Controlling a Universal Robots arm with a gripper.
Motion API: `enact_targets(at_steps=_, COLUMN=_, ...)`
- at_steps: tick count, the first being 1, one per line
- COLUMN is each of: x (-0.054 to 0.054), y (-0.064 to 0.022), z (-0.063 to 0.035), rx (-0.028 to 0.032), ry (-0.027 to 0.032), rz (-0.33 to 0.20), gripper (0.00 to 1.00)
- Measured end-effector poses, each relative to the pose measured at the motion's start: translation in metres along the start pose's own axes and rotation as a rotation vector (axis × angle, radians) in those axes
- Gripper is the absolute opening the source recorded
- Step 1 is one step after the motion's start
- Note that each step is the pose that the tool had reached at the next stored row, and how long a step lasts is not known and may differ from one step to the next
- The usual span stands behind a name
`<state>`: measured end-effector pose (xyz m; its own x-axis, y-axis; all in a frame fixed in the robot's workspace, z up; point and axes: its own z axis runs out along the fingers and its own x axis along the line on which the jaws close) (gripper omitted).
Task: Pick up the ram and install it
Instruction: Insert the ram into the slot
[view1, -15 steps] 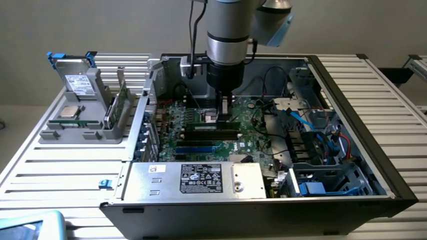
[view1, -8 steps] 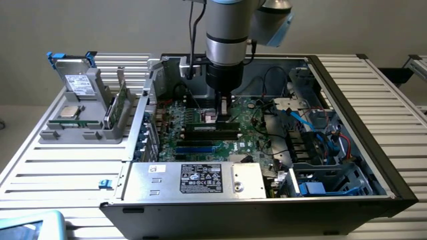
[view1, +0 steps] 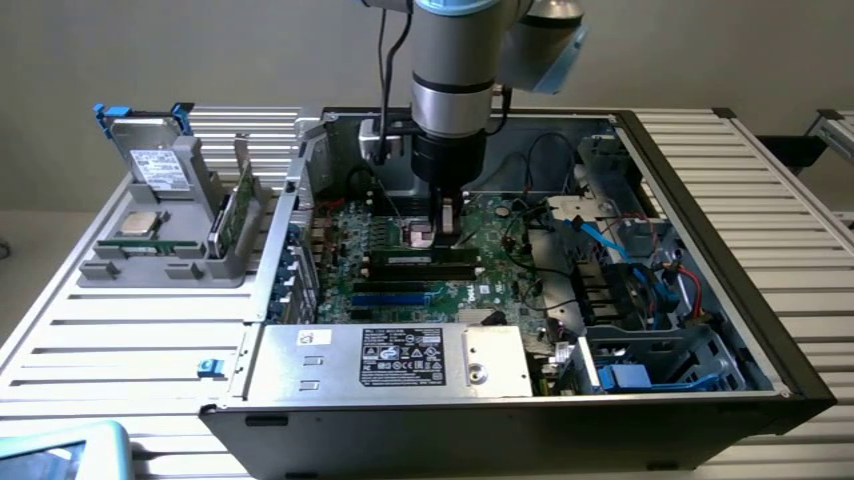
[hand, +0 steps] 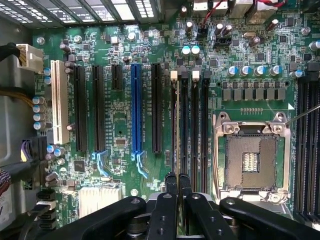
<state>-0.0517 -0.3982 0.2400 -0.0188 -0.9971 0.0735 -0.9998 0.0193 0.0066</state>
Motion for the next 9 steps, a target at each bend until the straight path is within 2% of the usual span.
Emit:
enact_targets(at_steps=6, x=-0.0001, y=0.0000, z=0.0010, rx=-0.0061, ry=0.0000, rz=0.000, gripper=0.13)
enact_targets(at_steps=9, x=-0.0001, y=0.0000, z=0.0016, rx=-0.0121, ry=0.0001, rz=-0.001, gripper=0.13)
